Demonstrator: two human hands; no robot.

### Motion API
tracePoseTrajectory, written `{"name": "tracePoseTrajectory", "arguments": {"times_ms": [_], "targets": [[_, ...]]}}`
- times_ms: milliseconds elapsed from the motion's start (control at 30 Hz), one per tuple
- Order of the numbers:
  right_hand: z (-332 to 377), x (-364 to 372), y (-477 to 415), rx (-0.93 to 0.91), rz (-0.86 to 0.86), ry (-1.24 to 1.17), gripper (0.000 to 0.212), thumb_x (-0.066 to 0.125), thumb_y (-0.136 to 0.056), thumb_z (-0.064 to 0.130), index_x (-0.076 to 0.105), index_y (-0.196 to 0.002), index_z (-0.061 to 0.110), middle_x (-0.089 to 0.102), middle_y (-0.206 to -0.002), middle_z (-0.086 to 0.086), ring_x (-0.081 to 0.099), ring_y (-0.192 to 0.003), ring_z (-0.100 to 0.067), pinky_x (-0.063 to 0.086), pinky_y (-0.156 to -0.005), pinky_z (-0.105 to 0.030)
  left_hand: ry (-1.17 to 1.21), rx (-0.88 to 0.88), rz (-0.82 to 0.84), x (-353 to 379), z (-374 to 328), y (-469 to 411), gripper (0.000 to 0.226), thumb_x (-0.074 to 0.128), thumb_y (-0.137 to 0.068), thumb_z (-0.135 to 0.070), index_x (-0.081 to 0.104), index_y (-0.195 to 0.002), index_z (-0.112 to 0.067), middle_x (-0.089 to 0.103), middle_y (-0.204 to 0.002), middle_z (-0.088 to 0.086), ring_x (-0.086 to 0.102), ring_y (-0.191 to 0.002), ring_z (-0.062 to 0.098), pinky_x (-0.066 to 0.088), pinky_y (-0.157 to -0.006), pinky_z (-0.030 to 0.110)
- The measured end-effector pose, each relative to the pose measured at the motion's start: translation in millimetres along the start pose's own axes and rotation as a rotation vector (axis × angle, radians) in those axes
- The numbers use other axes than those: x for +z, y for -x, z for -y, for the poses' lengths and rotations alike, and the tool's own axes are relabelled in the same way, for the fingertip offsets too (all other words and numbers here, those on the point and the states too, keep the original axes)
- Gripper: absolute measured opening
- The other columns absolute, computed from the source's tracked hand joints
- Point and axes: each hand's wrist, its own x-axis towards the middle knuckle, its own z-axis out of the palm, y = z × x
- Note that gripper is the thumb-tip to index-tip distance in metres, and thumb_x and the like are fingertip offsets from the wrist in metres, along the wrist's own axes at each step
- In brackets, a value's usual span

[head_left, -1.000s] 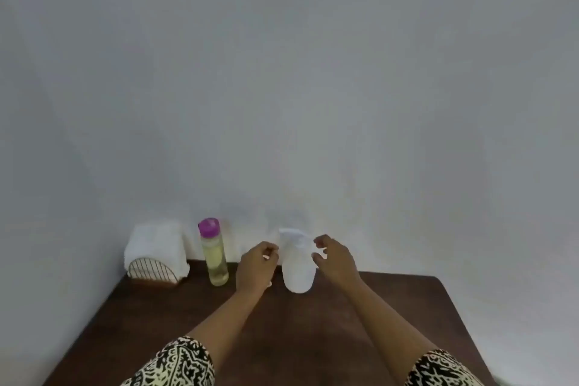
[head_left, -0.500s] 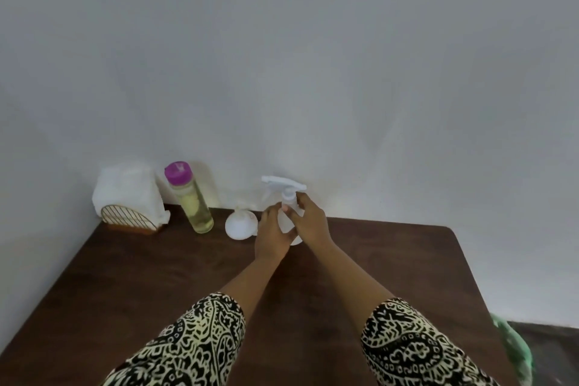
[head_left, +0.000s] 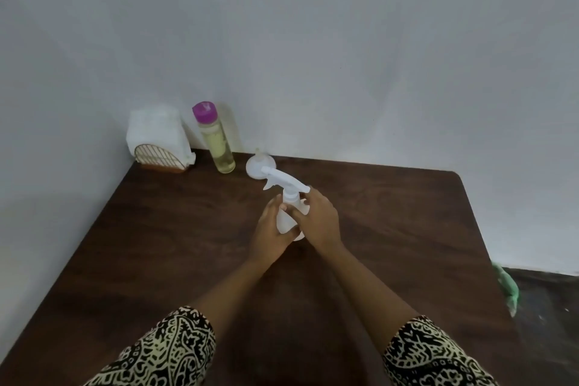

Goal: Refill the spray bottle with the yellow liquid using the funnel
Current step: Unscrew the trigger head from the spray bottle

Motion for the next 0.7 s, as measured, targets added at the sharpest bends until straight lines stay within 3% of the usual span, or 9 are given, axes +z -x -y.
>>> {"name": "tracePoseTrajectory", "arguments": {"times_ms": [133, 300, 367, 500, 567, 700], "targets": [[9, 7, 42, -0.008, -0.035, 0.031, 0.049, 0.063, -0.08, 0.055, 0.061, -0.113, 0.018, 0.068, -0.102, 0.003, 0.064, -0.092, -0.014, 0.053, -0.08, -0.035, 0.041, 0.023, -0.004, -9, 4, 42, 0.069, 0.076, -0.077, -0.028, 0.044, -0.137, -0.024, 0.051, -0.136, -0.011, 0.049, -0.124, 0.003, 0.045, -0.103, 0.032], [33, 12, 92, 0.002, -0.053, 0.099, 0.05, 0.051, -0.07, 0.069, 0.048, -0.081, 0.021, 0.056, -0.072, 0.008, 0.057, -0.067, -0.013, 0.051, -0.069, -0.039, 0.076, 0.038, -0.035, -22, 3, 87, 0.06, 0.075, -0.075, -0.029, 0.047, -0.126, -0.04, 0.058, -0.126, -0.015, 0.055, -0.117, 0.002, 0.048, -0.097, 0.029], [40, 14, 108, 0.021, -0.043, 0.073, 0.045, 0.06, -0.071, 0.064, 0.041, -0.078, 0.024, 0.05, -0.07, 0.01, 0.054, -0.066, -0.012, 0.05, -0.069, -0.039, 0.092, 0.046, -0.031, -28, 6, 102, 0.06, 0.076, -0.073, -0.028, 0.047, -0.124, -0.043, 0.06, -0.124, -0.014, 0.057, -0.116, 0.005, 0.049, -0.095, 0.032], [56, 18, 133, 0.085, -0.087, -0.146, 0.033, 0.074, -0.072, 0.045, 0.048, -0.084, 0.027, 0.056, -0.082, 0.009, 0.057, -0.076, -0.009, 0.052, -0.069, -0.037, 0.155, 0.038, 0.012, -34, 10, 123, 0.058, 0.074, -0.073, -0.031, 0.052, -0.126, -0.035, 0.063, -0.123, -0.008, 0.06, -0.116, 0.016, 0.052, -0.091, 0.049], [64, 20, 140, 0.108, -0.133, -0.233, 0.029, 0.075, -0.072, 0.039, 0.047, -0.077, 0.034, 0.057, -0.081, 0.01, 0.058, -0.076, -0.006, 0.051, -0.066, -0.032, 0.185, 0.029, 0.017, -36, 10, 132, 0.056, 0.071, -0.074, -0.039, 0.054, -0.125, -0.027, 0.066, -0.119, -0.005, 0.062, -0.112, 0.019, 0.054, -0.085, 0.054], [71, 21, 147, 0.117, -0.146, -0.292, 0.031, 0.078, -0.07, 0.035, 0.048, -0.067, 0.03, 0.055, -0.07, 0.012, 0.055, -0.067, -0.004, 0.04, -0.058, -0.017, 0.144, 0.035, 0.017, -44, 9, 143, 0.053, 0.074, -0.071, -0.035, 0.055, -0.12, -0.033, 0.066, -0.115, -0.012, 0.063, -0.107, 0.009, 0.057, -0.083, 0.044]]}}
